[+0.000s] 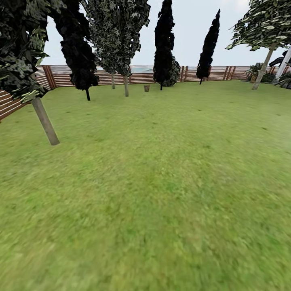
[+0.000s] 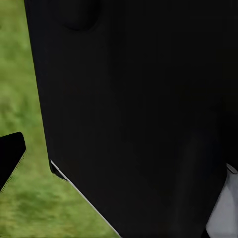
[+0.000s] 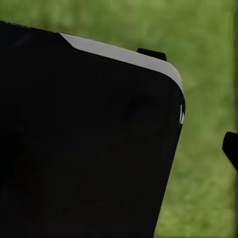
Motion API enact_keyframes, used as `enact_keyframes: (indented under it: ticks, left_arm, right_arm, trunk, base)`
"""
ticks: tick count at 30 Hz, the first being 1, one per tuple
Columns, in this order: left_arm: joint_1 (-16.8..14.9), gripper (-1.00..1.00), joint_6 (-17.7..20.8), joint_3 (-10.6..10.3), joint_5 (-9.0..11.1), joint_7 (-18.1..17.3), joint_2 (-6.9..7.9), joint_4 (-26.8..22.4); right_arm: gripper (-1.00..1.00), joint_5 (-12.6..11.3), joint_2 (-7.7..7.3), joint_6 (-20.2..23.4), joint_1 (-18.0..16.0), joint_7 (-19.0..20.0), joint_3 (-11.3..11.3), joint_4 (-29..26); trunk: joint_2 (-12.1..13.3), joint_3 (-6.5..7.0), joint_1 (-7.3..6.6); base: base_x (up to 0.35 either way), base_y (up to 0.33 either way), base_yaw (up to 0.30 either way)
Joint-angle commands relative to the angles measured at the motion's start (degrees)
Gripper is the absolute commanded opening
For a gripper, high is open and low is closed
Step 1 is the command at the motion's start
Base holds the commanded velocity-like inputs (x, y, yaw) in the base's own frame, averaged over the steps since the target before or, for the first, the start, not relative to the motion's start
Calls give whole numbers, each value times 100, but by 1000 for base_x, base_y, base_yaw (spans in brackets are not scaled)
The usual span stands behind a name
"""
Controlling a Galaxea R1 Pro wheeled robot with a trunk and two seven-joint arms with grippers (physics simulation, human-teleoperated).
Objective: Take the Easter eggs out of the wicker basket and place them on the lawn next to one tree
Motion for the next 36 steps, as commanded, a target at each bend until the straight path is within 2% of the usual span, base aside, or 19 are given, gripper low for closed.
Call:
enact_keyframes:
  ticks: [1, 12, 22, 36]
  left_arm:
    - [3, 100, -7, 3, 5, -6, 0, -9]
    - [3, 100, -7, 3, 5, -6, 0, -9]
    - [3, 100, -7, 3, 5, -6, 0, -9]
    - [3, 100, -7, 3, 5, -6, 0, -9]
  right_arm:
    - [100, 20, -1, -13, -3, 2, 8, 3]
    - [100, 20, -2, -14, -3, 2, 8, 6]
    - [100, 20, 0, -13, -3, 2, 8, 5]
    - [100, 20, -1, -13, -3, 2, 8, 1]
  trunk:
    - [-2, -4, 3]
    - [-2, -4, 3]
    - [-2, -4, 3]
    - [-2, -4, 3]
  base:
    - [327, 0, 0]
    - [327, 0, -7]
    - [327, 0, -157]
    - [327, 0, -5]
